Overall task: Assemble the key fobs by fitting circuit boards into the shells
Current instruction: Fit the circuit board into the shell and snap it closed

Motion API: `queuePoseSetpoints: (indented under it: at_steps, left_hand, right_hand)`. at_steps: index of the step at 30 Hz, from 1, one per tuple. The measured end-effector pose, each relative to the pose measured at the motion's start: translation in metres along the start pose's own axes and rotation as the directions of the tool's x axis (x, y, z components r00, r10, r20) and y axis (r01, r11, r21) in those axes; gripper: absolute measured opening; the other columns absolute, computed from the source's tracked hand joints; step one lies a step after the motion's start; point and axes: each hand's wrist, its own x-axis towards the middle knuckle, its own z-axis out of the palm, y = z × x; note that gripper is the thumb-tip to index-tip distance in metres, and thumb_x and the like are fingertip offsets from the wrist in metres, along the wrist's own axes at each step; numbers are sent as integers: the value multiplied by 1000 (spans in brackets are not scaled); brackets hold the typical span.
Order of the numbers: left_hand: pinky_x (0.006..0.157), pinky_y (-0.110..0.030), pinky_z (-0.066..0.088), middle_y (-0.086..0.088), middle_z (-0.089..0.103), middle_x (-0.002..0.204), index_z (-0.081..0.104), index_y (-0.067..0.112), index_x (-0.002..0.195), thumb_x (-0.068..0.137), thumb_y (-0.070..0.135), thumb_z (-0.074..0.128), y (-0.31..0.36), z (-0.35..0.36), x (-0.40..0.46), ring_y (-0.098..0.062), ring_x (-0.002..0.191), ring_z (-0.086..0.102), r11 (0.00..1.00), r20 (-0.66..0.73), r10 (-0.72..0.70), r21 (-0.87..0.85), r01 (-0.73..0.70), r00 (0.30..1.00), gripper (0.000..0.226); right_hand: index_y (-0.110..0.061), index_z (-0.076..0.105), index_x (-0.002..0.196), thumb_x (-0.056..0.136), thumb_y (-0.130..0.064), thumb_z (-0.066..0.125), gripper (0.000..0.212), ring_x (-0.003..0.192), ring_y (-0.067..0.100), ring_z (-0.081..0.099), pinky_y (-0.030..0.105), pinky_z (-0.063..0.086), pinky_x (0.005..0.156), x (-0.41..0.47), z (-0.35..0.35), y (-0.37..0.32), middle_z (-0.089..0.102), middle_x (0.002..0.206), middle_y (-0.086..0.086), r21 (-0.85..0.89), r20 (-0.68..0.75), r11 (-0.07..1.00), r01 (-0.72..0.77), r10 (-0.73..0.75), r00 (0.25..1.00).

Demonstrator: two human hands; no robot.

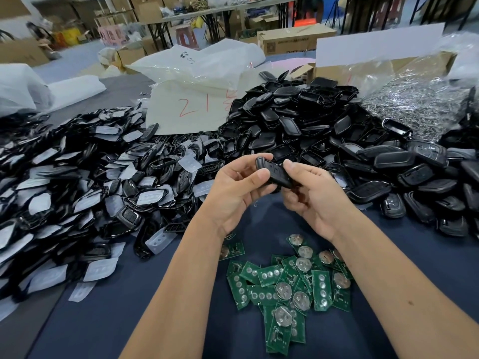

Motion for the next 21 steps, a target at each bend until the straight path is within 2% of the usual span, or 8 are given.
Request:
queuePoseSetpoints:
  at_steps: [4, 7, 10, 13, 21]
  left_hand:
    - [76, -22, 61, -9, 77, 101, 80, 13, 106, 86, 5, 74, -2, 0, 1, -17, 91, 74, 999, -45, 35, -5, -36, 998, 22]
    - [71, -22, 62, -14, 79, 97, 80, 7, 100, 78, 7, 75, -3, 0, 2, -19, 85, 76, 999, -136, 39, 24, -36, 990, 23]
    - [71, -23, 63, -14, 79, 95, 80, 7, 97, 76, 8, 75, -5, 0, 3, -19, 83, 76, 998, -171, 51, 52, -43, 984, 22]
    - [72, -25, 63, -15, 78, 95, 78, 4, 101, 77, 9, 75, -8, 3, 4, -20, 82, 76, 996, -190, 62, 70, -50, 980, 25]
    - [72, -25, 63, -14, 79, 94, 79, 5, 100, 77, 9, 76, -9, 4, 5, -18, 81, 76, 996, -213, 67, 68, -54, 975, 24]
  right_hand:
    - [-18, 74, 76, 98, -28, 67, 25, 53, 11, 46, 19, 28, 41, 1, 0, 1, 61, 72, 0, -88, -91, 993, 73, -81, 993]
    - [-20, 73, 71, 101, -25, 67, 31, 54, 11, 45, 18, 32, 44, 2, 0, 3, 54, 69, 6, -260, -181, 956, 133, -184, 966]
    - [-23, 73, 70, 102, -26, 67, 33, 54, 12, 42, 20, 32, 46, 2, 2, 5, 50, 58, -1, -336, -218, 929, 153, -235, 947]
    - [-25, 70, 65, 103, -25, 66, 38, 49, 10, 41, 19, 31, 43, 2, 3, 5, 47, 50, -6, -345, -231, 924, 163, -252, 940]
    - [-21, 68, 64, 102, -22, 67, 38, 48, 9, 42, 20, 31, 44, 1, 2, 4, 47, 51, -5, -319, -237, 932, 174, -256, 937]
